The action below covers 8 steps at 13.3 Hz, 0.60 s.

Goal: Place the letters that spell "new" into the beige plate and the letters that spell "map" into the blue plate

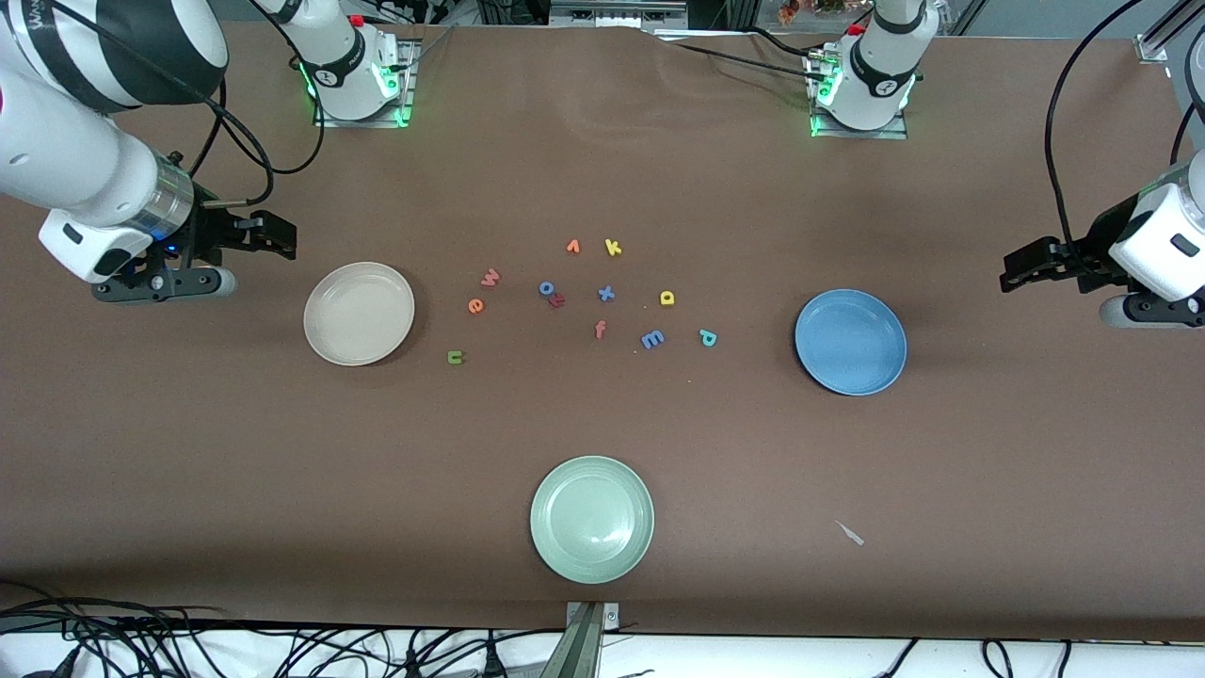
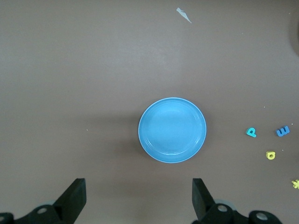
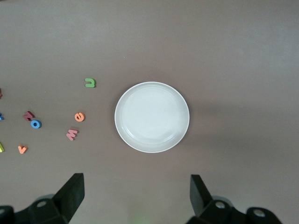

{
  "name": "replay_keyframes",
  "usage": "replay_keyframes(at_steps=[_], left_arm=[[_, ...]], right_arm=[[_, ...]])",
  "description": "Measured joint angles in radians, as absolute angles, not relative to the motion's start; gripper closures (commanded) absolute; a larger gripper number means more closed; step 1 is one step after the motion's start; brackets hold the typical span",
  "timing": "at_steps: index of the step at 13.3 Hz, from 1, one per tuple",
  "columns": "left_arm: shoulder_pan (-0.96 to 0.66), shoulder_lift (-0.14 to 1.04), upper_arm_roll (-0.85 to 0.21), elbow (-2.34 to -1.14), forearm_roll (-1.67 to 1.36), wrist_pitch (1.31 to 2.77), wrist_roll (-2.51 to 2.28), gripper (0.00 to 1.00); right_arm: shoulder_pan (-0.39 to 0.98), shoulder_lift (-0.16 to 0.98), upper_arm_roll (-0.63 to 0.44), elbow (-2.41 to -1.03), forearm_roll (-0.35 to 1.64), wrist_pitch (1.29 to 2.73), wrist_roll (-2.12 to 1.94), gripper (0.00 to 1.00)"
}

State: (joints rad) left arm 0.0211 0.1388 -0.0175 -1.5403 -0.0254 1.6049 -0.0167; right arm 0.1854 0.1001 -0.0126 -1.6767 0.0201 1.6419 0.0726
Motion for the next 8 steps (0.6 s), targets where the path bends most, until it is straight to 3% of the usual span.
replay_keyframes(at_steps=[8], left_arm=[[0.021, 0.139, -0.017, -1.54, -0.025, 1.605, -0.017, 0.0]], right_arm=[[0.187, 0.116, 0.004, -1.712, 0.022, 1.712, 0.071, 0.0]])
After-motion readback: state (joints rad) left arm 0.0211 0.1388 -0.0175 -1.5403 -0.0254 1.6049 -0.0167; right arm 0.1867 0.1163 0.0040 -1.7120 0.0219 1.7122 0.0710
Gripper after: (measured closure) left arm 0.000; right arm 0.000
